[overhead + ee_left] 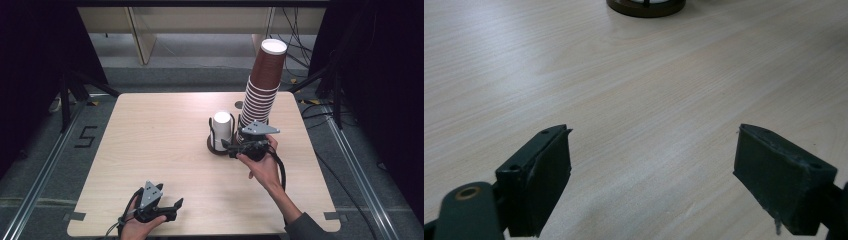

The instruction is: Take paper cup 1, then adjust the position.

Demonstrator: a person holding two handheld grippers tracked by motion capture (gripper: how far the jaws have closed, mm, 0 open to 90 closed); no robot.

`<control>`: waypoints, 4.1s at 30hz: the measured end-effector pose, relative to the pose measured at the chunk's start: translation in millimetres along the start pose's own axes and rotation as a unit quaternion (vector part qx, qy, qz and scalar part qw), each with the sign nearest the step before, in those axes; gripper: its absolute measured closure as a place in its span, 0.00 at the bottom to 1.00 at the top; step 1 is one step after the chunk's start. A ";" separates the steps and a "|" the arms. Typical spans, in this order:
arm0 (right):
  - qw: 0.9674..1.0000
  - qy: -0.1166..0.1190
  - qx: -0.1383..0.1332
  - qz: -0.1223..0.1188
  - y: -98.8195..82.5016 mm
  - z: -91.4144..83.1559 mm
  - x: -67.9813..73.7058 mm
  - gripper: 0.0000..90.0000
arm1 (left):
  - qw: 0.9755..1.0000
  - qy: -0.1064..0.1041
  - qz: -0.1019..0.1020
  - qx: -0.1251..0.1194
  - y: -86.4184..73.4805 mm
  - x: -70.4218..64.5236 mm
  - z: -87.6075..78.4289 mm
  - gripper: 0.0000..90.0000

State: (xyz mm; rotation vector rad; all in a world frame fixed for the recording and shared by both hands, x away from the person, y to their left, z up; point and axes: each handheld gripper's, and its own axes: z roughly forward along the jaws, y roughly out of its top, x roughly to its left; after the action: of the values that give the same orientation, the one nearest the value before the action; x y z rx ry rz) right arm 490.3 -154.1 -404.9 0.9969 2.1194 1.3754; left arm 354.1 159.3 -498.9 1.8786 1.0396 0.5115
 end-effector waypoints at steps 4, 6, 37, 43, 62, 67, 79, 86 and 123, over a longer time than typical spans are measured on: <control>1.000 -0.011 -0.006 0.009 8.8 6.9 -1.7 0.30 | 1.000 0.000 0.003 0.005 -0.3 0.5 -0.2 0.16; 1.000 -0.008 -0.001 0.017 11.6 11.3 -0.6 0.31 | 1.000 0.002 0.003 0.007 -0.1 -0.5 -0.5 0.16; 0.994 -0.094 0.055 0.024 41.8 72.9 -3.5 0.37 | 1.000 -0.001 0.005 0.008 0.7 -1.6 -1.9 0.16; 0.994 -0.095 0.039 0.029 48.8 70.3 -3.5 0.38 | 1.000 -0.001 0.006 0.008 0.8 -1.1 -2.2 0.16; 0.996 -0.088 -0.010 0.004 93.5 33.5 8.9 0.39 | 1.000 -0.002 0.003 0.006 0.4 -1.6 -1.5 0.16; 0.997 -0.071 -0.019 -0.021 97.0 14.0 22.2 0.39 | 1.000 -0.003 0.004 0.007 0.4 -1.2 -1.1 0.16; 0.999 0.004 0.002 -0.043 62.1 -9.2 51.7 0.39 | 1.000 -0.002 0.004 0.007 0.5 -1.0 0.4 0.16; 0.999 0.025 0.015 -0.045 38.3 -7.9 55.5 0.39 | 1.000 -0.001 0.003 0.007 0.7 -0.6 0.4 0.16; 0.988 0.139 0.050 -0.042 -6.9 -1.2 87.6 0.39 | 0.996 -0.041 0.026 -0.071 8.6 -15.0 10.2 0.16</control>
State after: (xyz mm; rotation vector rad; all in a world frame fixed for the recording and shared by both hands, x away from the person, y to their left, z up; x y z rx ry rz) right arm 429.9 -90.4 -407.7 0.7795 2.4243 1.4503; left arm 356.6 139.6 -495.8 1.7899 0.8798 0.5211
